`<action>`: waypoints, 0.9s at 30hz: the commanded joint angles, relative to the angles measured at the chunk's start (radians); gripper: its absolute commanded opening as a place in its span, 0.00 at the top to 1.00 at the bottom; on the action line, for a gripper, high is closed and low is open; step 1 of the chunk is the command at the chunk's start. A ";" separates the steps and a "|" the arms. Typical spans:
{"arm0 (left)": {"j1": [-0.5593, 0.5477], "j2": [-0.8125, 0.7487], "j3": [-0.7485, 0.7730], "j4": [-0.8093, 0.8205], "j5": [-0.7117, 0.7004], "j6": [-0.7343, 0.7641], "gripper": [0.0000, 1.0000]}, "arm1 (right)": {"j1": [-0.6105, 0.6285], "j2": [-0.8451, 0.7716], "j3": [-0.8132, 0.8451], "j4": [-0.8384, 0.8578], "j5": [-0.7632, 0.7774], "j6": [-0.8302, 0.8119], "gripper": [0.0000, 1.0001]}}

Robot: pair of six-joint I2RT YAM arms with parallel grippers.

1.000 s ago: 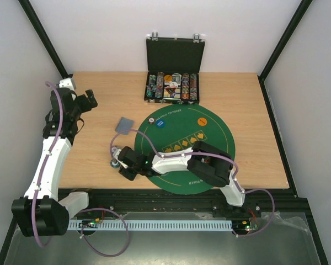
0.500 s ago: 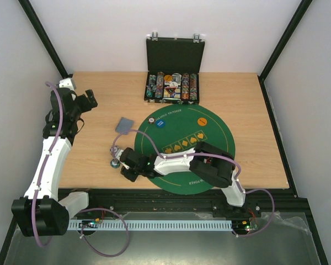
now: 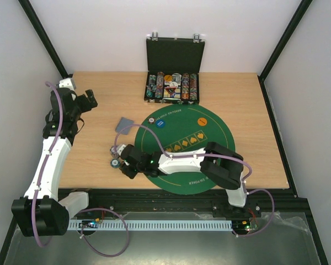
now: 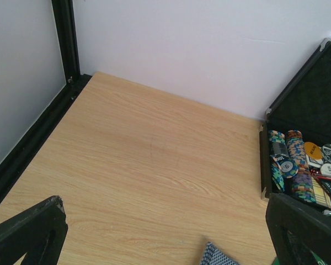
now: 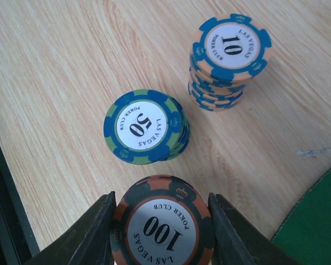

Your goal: Distribute texas hold em gaming equipment

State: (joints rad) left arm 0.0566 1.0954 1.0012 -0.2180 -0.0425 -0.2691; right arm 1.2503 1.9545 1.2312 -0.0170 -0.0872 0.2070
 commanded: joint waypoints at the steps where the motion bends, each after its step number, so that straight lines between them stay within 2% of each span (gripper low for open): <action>1: 0.003 0.000 0.002 0.009 0.001 -0.002 0.01 | -0.007 -0.052 -0.030 -0.017 0.054 0.023 0.70; 7: 0.003 -0.001 0.002 0.010 0.003 -0.002 0.00 | -0.077 -0.137 -0.114 -0.007 0.072 0.045 0.70; 10: 0.003 0.000 0.001 0.011 0.001 -0.002 0.01 | -0.162 -0.197 -0.166 0.003 0.093 0.042 0.70; 17: 0.003 -0.002 0.002 0.011 0.002 -0.002 0.01 | -0.484 -0.299 -0.270 0.000 0.146 0.019 0.69; 23: 0.003 -0.003 0.001 0.010 -0.005 -0.001 0.00 | -0.796 -0.286 -0.305 -0.002 0.135 0.041 0.69; 27: 0.003 -0.003 0.002 0.009 -0.004 0.001 0.00 | -0.940 -0.254 -0.289 -0.006 0.121 0.050 0.69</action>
State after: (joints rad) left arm 0.0566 1.0954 1.0012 -0.2180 -0.0425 -0.2699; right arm 0.3946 1.6779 0.9348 -0.0181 0.0284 0.2413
